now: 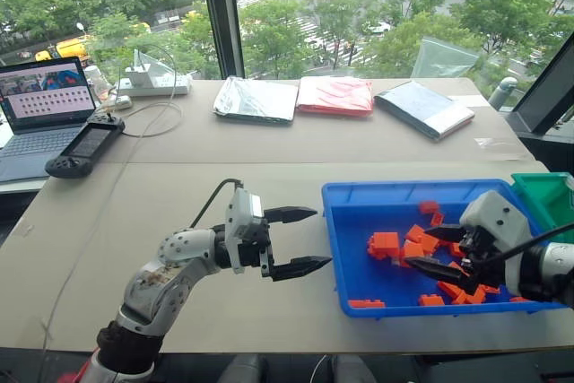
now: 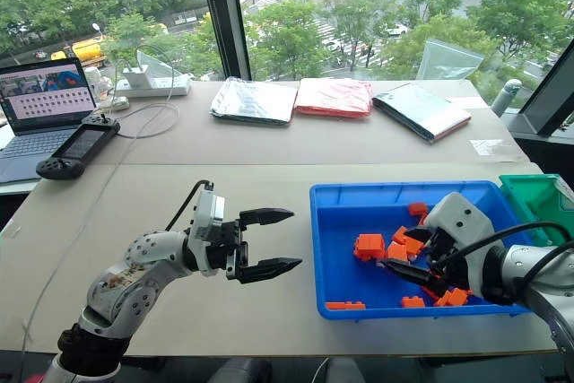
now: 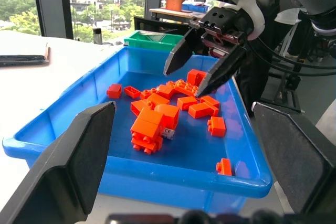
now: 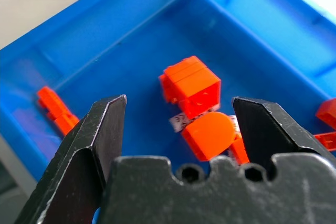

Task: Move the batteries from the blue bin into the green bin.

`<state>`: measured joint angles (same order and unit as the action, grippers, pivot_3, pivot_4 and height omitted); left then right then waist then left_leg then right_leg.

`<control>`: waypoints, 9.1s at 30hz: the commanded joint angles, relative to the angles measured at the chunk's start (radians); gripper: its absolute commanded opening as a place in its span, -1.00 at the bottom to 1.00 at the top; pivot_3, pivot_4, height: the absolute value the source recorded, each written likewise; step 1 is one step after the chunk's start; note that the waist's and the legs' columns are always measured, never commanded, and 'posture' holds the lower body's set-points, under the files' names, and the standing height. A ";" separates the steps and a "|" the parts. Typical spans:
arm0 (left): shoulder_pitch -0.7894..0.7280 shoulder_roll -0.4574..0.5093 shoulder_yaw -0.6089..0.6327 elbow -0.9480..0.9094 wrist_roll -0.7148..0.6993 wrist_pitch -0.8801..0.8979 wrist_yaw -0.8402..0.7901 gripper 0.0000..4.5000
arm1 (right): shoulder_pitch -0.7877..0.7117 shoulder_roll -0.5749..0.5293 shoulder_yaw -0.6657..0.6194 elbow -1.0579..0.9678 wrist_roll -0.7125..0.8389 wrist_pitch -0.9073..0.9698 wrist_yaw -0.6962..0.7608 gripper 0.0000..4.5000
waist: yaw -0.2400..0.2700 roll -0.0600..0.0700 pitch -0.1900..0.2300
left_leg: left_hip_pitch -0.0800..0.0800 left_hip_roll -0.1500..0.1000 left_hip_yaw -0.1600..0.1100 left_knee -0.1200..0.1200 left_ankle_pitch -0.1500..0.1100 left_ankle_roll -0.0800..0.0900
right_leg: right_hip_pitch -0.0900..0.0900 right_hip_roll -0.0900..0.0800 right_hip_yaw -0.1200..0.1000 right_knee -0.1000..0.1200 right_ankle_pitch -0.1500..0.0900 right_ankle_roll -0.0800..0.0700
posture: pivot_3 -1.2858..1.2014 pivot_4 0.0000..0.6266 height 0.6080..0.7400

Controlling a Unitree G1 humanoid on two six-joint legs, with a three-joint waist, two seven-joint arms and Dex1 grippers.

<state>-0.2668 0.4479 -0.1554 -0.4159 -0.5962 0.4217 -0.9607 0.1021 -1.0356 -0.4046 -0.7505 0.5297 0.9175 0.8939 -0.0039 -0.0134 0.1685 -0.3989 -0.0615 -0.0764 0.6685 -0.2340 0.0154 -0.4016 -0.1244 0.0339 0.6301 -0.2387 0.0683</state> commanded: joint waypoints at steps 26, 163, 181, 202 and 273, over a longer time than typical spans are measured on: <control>0.009 0.002 0.002 -0.045 -0.020 0.007 0.016 1.00 | -0.306 -0.148 0.467 0.440 -0.344 -0.437 0.239 0.45 | 0.000 -0.001 0.001 | -0.001 0.000 0.000 0.000 0.000 0.000 | -0.001 0.000 0.001 0.000 0.000 0.000 | 0.03 -0.52 1.00; -0.020 0.004 -0.003 -0.049 -0.026 0.045 0.052 1.00 | -0.433 -0.053 0.447 0.343 -0.161 -0.307 0.275 0.99 | -0.010 -0.004 0.000 | 0.001 0.002 0.004 0.000 0.000 0.000 | -0.002 0.002 0.005 0.000 0.002 0.000 | 0.03 -0.52 1.00; -0.013 0.005 0.000 -0.058 -0.023 0.037 0.059 1.00 | -0.545 0.019 0.598 0.531 -0.312 -0.363 0.296 0.99 | -0.007 -0.004 0.000 | 0.000 0.002 0.003 0.000 0.000 0.000 | -0.003 0.002 0.005 -0.001 0.003 -0.001 | 0.03 -0.52 1.00; 0.002 0.019 0.006 -0.082 -0.032 0.045 0.069 1.00 | -0.507 -0.119 0.343 0.495 -0.373 -0.130 0.080 -0.36 | -0.002 -0.004 0.000 | -0.001 0.002 0.003 0.000 0.000 0.000 | -0.003 0.002 0.005 0.000 0.003 -0.001 | 0.03 -0.52 1.00; -0.010 0.013 0.003 -0.092 -0.040 0.063 0.114 1.00 | -0.784 0.185 0.118 0.802 -0.649 -0.037 -0.599 0.12 | -0.005 -0.004 0.000 | -0.001 0.002 0.004 0.000 0.000 -0.001 | -0.004 0.002 0.006 0.000 0.003 -0.001 | 0.03 -0.52 1.00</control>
<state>-0.2684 0.4649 -0.1606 -0.4748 -0.6287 0.4881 -0.8512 -0.6613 -0.8894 -0.1745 -0.0109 -0.0486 0.8629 0.5213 -0.0091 -0.0177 0.1689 -0.3998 -0.0600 -0.0723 0.6679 -0.2335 0.0140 -0.4054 -0.1225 0.0400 0.6300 -0.2357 0.0673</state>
